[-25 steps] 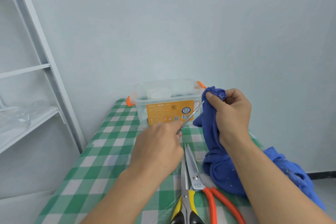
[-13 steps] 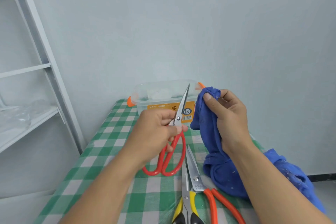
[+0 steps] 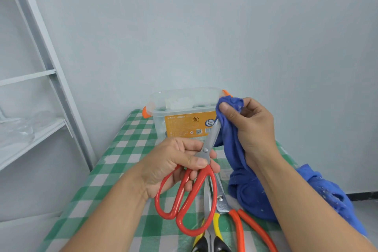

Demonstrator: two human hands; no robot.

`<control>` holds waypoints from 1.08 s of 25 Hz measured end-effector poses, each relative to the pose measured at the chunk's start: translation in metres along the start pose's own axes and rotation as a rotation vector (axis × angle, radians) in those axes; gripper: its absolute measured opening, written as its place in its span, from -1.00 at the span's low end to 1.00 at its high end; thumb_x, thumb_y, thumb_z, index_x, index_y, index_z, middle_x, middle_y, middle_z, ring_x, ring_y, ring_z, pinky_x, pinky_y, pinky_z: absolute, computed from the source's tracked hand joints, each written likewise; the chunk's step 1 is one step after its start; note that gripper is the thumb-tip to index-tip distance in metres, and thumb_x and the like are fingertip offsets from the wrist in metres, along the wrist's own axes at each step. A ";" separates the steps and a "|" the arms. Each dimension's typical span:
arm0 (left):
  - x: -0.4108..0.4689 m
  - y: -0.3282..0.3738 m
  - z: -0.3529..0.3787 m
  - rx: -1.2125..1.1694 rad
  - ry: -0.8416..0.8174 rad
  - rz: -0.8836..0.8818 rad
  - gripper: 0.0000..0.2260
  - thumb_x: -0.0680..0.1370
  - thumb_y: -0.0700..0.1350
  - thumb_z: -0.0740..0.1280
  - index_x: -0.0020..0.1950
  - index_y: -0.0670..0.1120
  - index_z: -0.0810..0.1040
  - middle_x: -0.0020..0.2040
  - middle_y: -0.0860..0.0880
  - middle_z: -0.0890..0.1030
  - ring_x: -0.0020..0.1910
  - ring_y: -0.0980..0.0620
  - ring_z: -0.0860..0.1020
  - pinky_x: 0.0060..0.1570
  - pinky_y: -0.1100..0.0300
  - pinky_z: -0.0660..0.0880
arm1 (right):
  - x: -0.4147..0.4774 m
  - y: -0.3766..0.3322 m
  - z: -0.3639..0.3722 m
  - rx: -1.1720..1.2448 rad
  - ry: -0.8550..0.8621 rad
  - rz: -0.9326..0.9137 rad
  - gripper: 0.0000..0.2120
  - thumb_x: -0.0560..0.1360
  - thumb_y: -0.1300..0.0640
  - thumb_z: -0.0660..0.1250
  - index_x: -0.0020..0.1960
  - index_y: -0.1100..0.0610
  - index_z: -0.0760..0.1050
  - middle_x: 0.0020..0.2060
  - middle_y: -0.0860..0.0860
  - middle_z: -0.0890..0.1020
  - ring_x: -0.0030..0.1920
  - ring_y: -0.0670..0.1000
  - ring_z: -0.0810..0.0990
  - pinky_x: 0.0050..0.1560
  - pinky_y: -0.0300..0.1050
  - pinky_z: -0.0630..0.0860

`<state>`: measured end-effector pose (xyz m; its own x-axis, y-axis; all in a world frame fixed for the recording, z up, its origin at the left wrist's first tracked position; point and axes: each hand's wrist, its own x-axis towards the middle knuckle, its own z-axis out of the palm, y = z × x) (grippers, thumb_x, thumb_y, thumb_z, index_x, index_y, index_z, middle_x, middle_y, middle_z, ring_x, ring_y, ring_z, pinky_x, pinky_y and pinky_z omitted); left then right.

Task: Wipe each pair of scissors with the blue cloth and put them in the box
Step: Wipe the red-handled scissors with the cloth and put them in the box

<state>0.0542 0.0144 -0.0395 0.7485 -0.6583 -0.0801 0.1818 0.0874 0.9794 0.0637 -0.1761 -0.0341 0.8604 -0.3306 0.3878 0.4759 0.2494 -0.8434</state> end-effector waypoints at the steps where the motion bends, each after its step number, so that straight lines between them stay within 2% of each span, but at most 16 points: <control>1: 0.000 0.000 0.000 -0.006 -0.016 -0.006 -0.79 0.42 -0.37 0.40 0.02 -0.25 0.70 -0.09 -0.28 0.69 -0.52 0.10 0.54 -0.58 0.24 0.53 | 0.003 0.002 0.000 0.014 0.056 -0.001 -0.83 0.45 0.27 0.51 -0.14 0.24 0.51 -0.11 0.24 0.70 0.01 0.17 0.71 0.05 0.13 0.63; 2: 0.000 -0.001 -0.001 -0.012 -0.021 -0.006 -0.79 0.42 -0.37 0.40 0.02 -0.25 0.69 -0.08 -0.29 0.69 -0.51 0.10 0.55 -0.58 0.24 0.53 | 0.005 0.005 -0.001 0.027 0.099 0.015 -0.83 0.47 0.26 0.51 -0.12 0.24 0.50 -0.14 0.21 0.70 -0.02 0.13 0.72 0.01 0.06 0.64; 5: 0.002 -0.001 -0.002 -0.007 0.018 0.021 -0.80 0.42 -0.36 0.40 0.01 -0.25 0.68 -0.04 -0.32 0.68 -0.50 0.10 0.55 -0.57 0.25 0.53 | 0.006 0.009 -0.008 0.003 0.164 0.054 -0.83 0.50 0.22 0.49 -0.12 0.23 0.50 -0.30 0.10 0.62 -0.33 0.00 0.61 -0.29 -0.17 0.56; 9: 0.005 0.001 -0.001 -0.031 0.063 0.069 -0.72 0.44 -0.33 0.37 0.15 -0.29 0.58 0.10 -0.41 0.64 -0.43 0.11 0.55 -0.45 0.25 0.55 | 0.005 0.008 -0.012 -0.021 0.162 0.047 -0.85 0.53 0.20 0.46 -0.13 0.21 0.51 -0.37 0.02 0.63 -0.41 -0.05 0.60 -0.38 -0.23 0.52; 13: 0.007 0.002 -0.002 -0.005 0.097 0.098 -0.59 0.42 -0.38 0.30 0.28 -0.33 0.53 0.15 -0.33 0.65 -0.24 0.05 0.54 -0.26 0.23 0.55 | 0.003 0.013 -0.012 -0.047 0.111 0.044 -0.86 0.52 0.20 0.46 -0.12 0.20 0.52 -0.35 0.00 0.64 -0.34 -0.03 0.62 -0.29 -0.19 0.56; 15: 0.010 0.000 -0.001 0.013 0.173 0.128 -0.65 0.50 -0.44 0.25 0.27 -0.30 0.55 0.13 -0.28 0.67 -0.22 0.06 0.56 -0.20 0.24 0.53 | 0.001 0.016 -0.011 -0.075 0.048 0.059 -0.86 0.52 0.21 0.46 -0.13 0.20 0.53 -0.31 0.05 0.67 -0.29 0.01 0.64 -0.23 -0.14 0.59; 18: 0.016 -0.005 -0.001 0.133 0.330 0.187 -0.66 0.55 -0.43 0.21 0.27 -0.24 0.58 0.10 -0.19 0.71 -0.17 0.08 0.61 -0.13 0.23 0.52 | -0.003 0.019 -0.007 -0.127 -0.060 0.073 -0.82 0.52 0.18 0.46 -0.06 0.29 0.54 -0.16 0.22 0.70 -0.19 0.11 0.67 -0.09 0.05 0.61; 20: 0.020 -0.006 -0.002 0.106 0.386 0.197 -0.65 0.57 -0.37 0.26 0.35 -0.22 0.54 0.17 -0.18 0.67 -0.02 0.02 0.64 -0.04 0.09 0.56 | -0.006 0.018 -0.006 -0.125 -0.104 0.090 -0.76 0.52 0.16 0.46 0.00 0.35 0.54 -0.12 0.26 0.70 -0.17 0.16 0.69 -0.07 0.11 0.63; 22: 0.020 -0.005 -0.001 -0.036 0.381 0.189 -0.62 0.57 -0.34 0.28 0.40 -0.21 0.50 0.25 -0.21 0.61 0.09 -0.06 0.61 0.05 -0.16 0.61 | -0.009 0.016 -0.005 -0.088 -0.133 0.134 -0.76 0.53 0.18 0.45 0.00 0.36 0.52 -0.15 0.27 0.69 -0.22 0.23 0.69 -0.18 0.23 0.67; 24: 0.016 -0.004 0.001 -0.159 0.304 0.178 -0.65 0.58 -0.31 0.26 0.37 -0.19 0.53 0.19 -0.25 0.57 0.17 -0.20 0.56 0.18 -0.44 0.46 | -0.011 0.014 -0.005 -0.078 -0.156 0.153 -0.77 0.53 0.19 0.45 -0.02 0.36 0.51 -0.18 0.28 0.68 -0.29 0.28 0.67 -0.27 0.33 0.64; 25: 0.015 -0.005 0.001 -0.202 0.257 0.168 -0.66 0.59 -0.27 0.25 0.36 -0.16 0.54 0.19 -0.27 0.55 0.23 -0.30 0.54 0.21 -0.51 0.39 | -0.012 0.013 -0.004 -0.088 -0.168 0.149 -0.77 0.53 0.20 0.44 -0.03 0.36 0.50 -0.21 0.27 0.67 -0.34 0.27 0.64 -0.31 0.31 0.64; 27: 0.014 -0.007 0.000 -0.299 0.170 0.126 -0.68 0.63 -0.19 0.24 0.39 -0.10 0.52 0.31 -0.33 0.48 0.35 -0.44 0.45 0.21 -0.55 0.35 | -0.012 0.012 -0.004 -0.114 -0.190 0.129 -0.80 0.54 0.20 0.43 -0.05 0.35 0.50 -0.24 0.26 0.66 -0.45 0.24 0.59 -0.37 0.22 0.62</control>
<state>0.0637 0.0045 -0.0471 0.8674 -0.4973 -0.0169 0.2413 0.3908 0.8883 0.0586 -0.1731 -0.0502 0.9366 -0.1226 0.3283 0.3458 0.1710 -0.9226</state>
